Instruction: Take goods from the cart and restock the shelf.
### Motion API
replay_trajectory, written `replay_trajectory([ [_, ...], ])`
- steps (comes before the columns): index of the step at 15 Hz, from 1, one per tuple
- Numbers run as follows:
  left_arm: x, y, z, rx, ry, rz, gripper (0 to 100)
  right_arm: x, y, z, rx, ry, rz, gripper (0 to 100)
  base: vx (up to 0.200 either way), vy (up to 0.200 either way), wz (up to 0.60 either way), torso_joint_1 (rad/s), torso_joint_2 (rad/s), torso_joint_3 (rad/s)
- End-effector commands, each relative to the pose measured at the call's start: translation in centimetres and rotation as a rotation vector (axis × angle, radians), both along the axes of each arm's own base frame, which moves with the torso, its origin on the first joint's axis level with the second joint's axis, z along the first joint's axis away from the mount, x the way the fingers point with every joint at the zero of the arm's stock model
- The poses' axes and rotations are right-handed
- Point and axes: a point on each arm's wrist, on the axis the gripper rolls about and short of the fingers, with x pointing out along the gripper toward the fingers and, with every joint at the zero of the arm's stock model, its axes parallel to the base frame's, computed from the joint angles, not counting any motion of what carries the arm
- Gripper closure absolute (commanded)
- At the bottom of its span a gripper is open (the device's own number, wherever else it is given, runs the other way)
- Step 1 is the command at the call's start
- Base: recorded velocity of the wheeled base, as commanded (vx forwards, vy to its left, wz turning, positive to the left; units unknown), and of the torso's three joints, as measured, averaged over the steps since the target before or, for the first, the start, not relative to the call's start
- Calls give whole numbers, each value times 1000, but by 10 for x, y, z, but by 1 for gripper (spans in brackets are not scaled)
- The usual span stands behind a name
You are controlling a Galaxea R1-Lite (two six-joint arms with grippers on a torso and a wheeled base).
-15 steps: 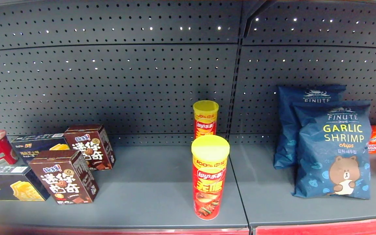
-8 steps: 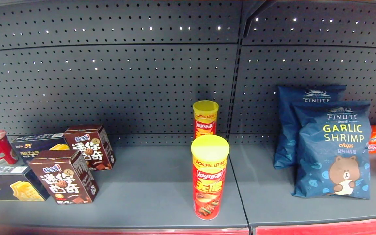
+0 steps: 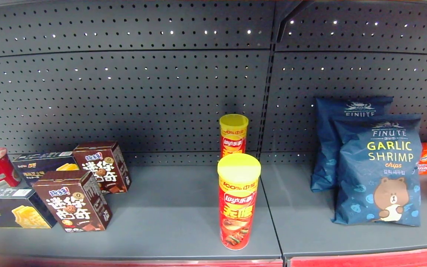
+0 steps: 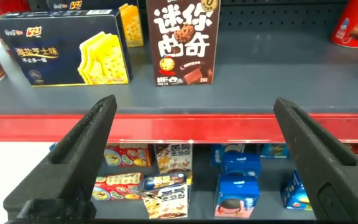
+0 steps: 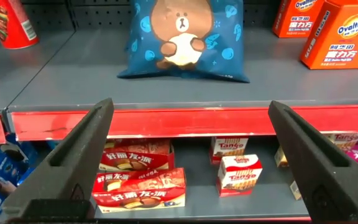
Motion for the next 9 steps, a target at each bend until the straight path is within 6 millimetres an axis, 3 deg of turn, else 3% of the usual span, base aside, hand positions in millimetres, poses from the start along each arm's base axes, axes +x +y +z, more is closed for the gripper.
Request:
replay_trajectory([
  [1, 0, 0, 0, -4, -4, 3, 0, 0, 0, 0, 0, 1, 0, 0, -200, 0, 0, 2, 2, 2],
  [2, 0, 0, 0, -4, -6, 3, 0, 0, 0, 0, 0, 1, 0, 0, -200, 0, 0, -2, 2, 2],
  [8, 0, 0, 0, -3, -6, -2, 0, 0, 0, 0, 0, 1, 0, 0, 0, 0, 0, 0, 0, 0],
  [9, 0, 0, 0, -3, -4, -2, 0, 0, 0, 0, 0, 1, 0, 0, -200, 0, 0, -2, 7, 2],
])
